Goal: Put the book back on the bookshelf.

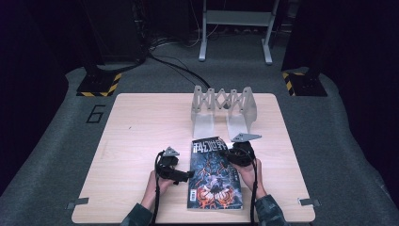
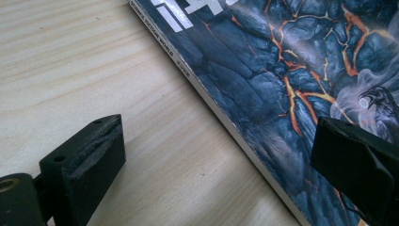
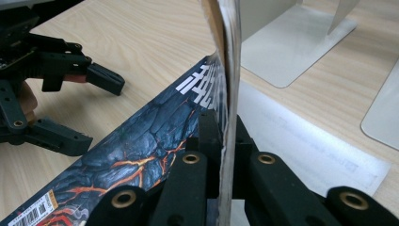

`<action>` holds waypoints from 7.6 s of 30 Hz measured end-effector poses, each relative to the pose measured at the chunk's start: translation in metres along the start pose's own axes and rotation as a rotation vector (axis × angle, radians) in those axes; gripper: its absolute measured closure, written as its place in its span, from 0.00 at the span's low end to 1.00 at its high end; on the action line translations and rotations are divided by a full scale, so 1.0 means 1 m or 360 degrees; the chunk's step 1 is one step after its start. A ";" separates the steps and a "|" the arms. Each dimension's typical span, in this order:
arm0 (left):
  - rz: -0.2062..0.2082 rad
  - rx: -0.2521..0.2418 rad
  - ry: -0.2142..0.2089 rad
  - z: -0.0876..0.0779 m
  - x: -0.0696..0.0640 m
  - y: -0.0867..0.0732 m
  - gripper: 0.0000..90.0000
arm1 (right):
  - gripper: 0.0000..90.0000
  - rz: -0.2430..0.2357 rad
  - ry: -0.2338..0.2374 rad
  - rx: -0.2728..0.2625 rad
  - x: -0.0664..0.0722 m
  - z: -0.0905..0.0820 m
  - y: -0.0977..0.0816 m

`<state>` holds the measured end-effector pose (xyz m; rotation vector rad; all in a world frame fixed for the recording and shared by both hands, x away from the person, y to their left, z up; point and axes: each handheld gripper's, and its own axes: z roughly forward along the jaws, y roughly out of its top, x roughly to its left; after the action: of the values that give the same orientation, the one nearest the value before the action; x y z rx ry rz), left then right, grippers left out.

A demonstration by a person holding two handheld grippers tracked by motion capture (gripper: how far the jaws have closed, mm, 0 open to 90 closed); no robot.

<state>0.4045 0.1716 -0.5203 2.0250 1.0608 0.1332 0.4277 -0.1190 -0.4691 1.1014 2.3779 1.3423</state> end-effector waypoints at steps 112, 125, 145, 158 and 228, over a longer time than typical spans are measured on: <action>0.0069 0.0050 -0.0368 0.030 -0.013 0.034 0.74 | 0.62 0.0273 -0.0062 0.0282 -0.034 -0.001 -0.041; 0.0151 -0.0193 -0.0344 0.016 -0.021 0.021 0.77 | 0.37 0.0355 -0.0092 0.0307 -0.049 -0.007 -0.046; 0.0289 -0.0385 -0.0428 0.002 -0.023 0.016 0.78 | 0.39 0.0395 0.0135 0.0239 -0.060 0.009 -0.039; 0.0376 -0.0453 -0.0472 -0.003 -0.024 0.016 0.79 | 0.33 0.0465 0.0311 0.0124 -0.068 0.011 -0.040; 0.0565 -0.0118 -0.0247 -0.005 -0.026 0.074 0.72 | 0.86 -0.0071 -0.0181 -0.0092 -0.022 -0.038 0.008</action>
<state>0.4325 0.1340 -0.4577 2.1019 0.5859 0.1930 0.4281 -0.1568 -0.4452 1.0723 2.2554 1.2895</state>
